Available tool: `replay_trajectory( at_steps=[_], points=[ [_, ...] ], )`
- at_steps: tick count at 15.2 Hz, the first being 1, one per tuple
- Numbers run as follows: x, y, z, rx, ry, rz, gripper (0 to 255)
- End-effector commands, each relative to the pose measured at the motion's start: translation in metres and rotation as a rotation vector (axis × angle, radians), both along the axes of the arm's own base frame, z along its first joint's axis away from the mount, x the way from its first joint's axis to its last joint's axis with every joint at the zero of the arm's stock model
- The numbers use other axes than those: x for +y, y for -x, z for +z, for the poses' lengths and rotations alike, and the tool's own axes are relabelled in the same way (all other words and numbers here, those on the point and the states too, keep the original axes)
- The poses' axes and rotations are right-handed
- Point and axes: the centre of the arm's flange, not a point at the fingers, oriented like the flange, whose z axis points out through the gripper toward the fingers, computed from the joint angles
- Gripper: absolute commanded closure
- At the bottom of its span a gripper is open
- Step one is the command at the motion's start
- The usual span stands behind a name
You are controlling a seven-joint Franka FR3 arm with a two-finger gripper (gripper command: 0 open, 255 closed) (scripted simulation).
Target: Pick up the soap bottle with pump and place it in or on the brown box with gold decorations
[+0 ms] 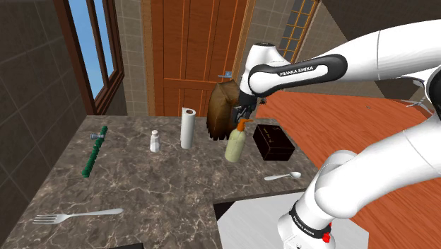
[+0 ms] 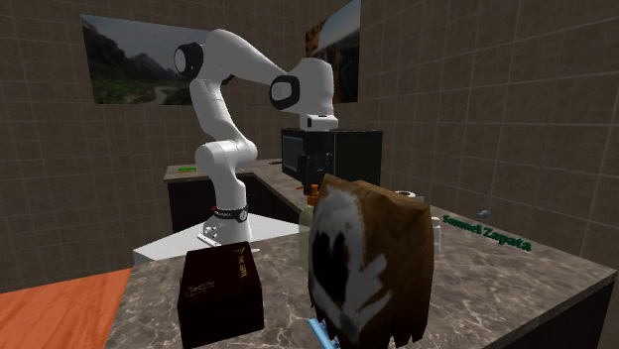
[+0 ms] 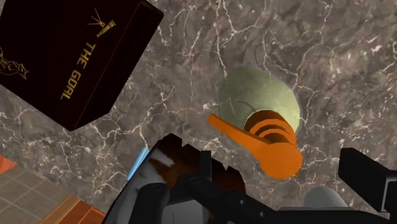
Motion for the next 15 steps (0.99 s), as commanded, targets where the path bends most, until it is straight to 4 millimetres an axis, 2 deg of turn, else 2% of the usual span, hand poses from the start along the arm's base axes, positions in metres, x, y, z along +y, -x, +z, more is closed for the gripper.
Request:
replay_trajectory(
  at_steps=[1, 10, 11, 15],
  points=[
    [0.0001, -0.0003, -0.0104, 0.000, 0.000, 0.000, 0],
    [0.0000, -0.0004, -0.0133, 0.000, 0.000, 0.000, 0],
    [0.0000, -0.0004, -0.0133, 0.000, 0.000, 0.000, 255],
    [0.0000, -0.0005, -0.0133, 0.000, 0.000, 0.000, 255]
  ],
)
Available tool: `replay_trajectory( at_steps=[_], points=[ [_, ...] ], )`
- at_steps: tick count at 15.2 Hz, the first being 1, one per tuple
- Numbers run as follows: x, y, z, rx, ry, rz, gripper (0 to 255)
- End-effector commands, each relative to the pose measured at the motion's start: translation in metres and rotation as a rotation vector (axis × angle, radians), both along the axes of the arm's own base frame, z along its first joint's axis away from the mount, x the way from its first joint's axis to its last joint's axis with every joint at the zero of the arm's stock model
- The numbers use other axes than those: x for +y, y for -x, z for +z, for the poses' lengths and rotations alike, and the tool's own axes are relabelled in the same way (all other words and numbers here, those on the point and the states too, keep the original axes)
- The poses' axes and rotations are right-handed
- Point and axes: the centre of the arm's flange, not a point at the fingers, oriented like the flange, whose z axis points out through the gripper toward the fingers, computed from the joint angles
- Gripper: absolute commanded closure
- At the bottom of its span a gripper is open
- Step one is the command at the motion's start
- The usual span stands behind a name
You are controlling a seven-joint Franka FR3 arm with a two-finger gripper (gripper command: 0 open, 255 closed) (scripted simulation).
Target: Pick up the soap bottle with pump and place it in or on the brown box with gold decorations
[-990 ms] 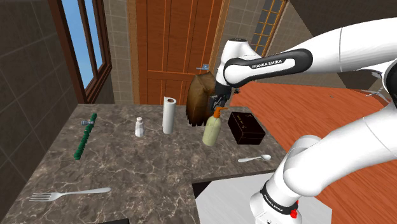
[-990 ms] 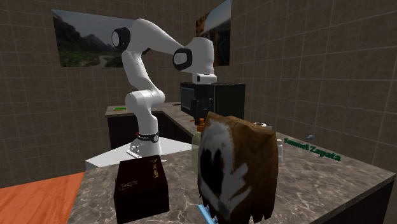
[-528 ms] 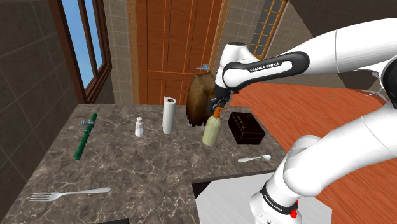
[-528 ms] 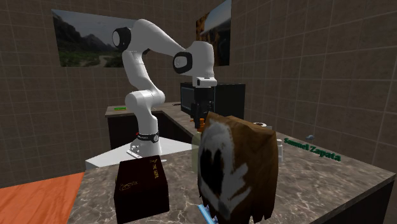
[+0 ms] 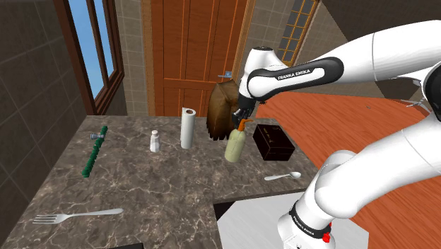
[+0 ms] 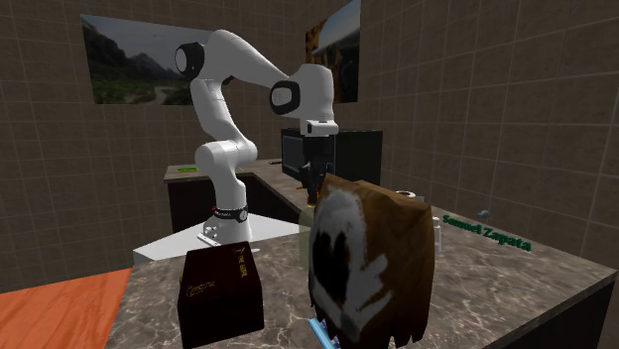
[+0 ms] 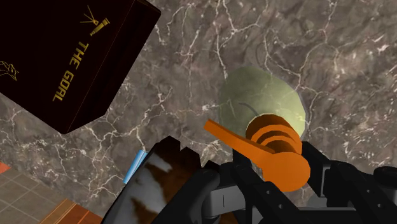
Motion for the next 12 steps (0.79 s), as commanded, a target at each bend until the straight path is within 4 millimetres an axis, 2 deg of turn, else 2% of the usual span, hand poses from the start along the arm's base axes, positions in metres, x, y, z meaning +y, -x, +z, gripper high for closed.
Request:
replay_trajectory(
  at_steps=[1, 5, 12],
  points=[
    [0.000, 0.000, 0.000, 0.000, 0.000, 0.000, 255],
    [0.000, 0.000, 0.000, 0.000, 0.000, 0.000, 255],
    [0.000, 0.000, 0.037, 0.000, 0.000, 0.000, 255]
  ],
)
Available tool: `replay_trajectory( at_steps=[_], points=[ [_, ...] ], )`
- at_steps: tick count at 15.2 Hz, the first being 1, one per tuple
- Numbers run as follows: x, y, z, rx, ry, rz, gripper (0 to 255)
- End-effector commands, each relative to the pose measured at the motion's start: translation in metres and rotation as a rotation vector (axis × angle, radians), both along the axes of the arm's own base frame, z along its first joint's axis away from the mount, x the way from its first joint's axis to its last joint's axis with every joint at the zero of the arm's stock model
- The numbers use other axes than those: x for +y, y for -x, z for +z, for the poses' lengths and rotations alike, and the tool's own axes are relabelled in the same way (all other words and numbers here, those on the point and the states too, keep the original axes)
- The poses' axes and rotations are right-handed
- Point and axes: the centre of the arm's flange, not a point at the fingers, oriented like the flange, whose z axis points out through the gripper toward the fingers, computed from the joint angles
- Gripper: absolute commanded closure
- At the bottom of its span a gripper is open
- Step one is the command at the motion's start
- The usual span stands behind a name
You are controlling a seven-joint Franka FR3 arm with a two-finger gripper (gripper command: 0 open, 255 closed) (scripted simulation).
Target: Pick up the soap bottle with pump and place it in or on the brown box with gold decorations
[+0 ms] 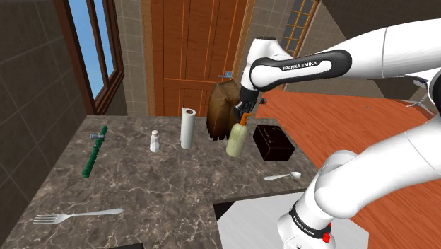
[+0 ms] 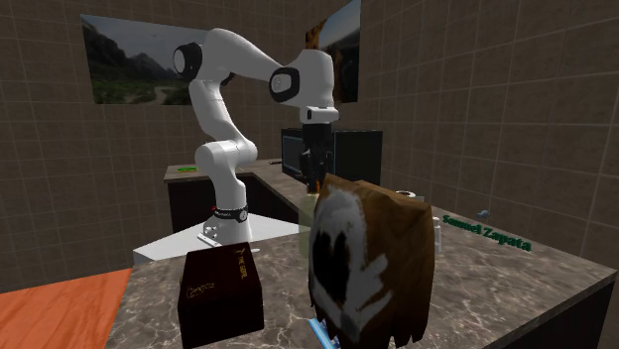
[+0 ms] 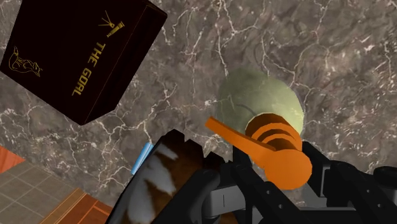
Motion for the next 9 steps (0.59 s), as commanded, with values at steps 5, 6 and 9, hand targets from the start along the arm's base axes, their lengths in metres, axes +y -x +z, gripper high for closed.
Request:
replay_trajectory(
  at_steps=[5, 6, 9],
  points=[
    [0.001, 0.000, 0.030, 0.000, 0.000, 0.000, 255],
    [0.001, 0.000, 0.036, 0.000, 0.000, 0.000, 255],
    [0.001, 0.000, 0.052, 0.000, 0.000, 0.000, 255]
  ],
)
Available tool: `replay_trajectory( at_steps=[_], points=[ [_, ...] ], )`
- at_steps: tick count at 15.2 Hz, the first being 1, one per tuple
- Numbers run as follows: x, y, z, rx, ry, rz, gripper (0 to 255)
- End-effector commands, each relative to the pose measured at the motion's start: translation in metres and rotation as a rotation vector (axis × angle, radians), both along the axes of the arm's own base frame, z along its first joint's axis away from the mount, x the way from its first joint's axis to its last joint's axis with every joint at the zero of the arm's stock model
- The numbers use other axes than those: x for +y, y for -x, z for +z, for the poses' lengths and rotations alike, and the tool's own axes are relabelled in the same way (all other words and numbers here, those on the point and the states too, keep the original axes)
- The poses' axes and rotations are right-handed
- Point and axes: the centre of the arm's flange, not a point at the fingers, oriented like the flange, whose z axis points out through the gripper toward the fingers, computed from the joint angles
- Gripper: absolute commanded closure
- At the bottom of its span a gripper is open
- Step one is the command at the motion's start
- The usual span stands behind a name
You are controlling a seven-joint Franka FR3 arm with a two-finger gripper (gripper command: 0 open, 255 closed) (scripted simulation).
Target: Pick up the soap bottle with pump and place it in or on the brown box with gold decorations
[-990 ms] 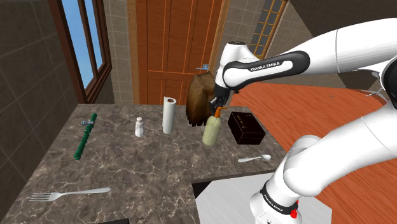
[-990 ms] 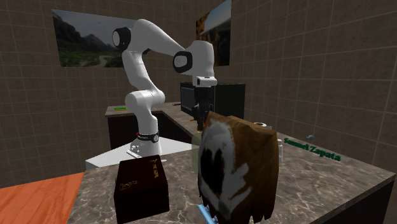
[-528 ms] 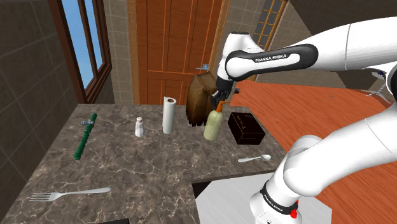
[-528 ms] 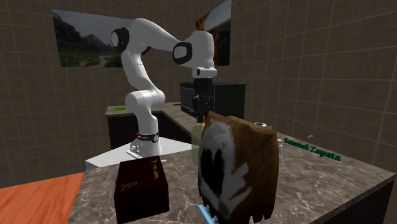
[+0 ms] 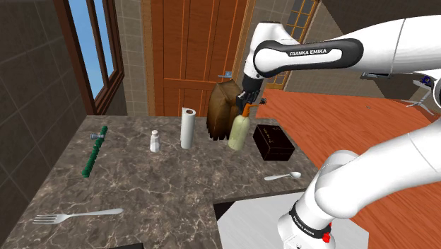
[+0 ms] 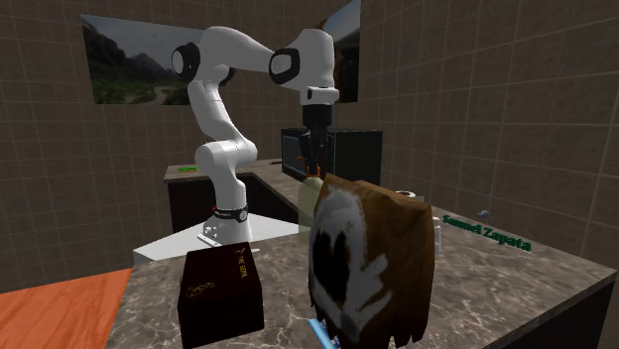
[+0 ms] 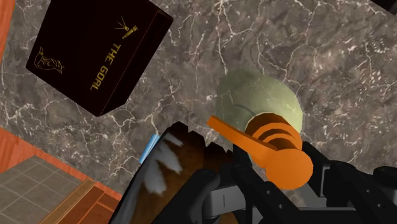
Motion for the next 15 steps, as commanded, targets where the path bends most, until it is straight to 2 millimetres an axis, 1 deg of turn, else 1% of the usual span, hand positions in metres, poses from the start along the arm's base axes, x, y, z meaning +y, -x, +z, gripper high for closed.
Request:
replay_trajectory(
  at_steps=[1, 15],
  points=[
    [0.000, 0.000, 0.011, 0.000, 0.000, 0.000, 255],
    [0.000, 0.000, 0.085, 0.000, 0.000, 0.000, 255]
  ],
)
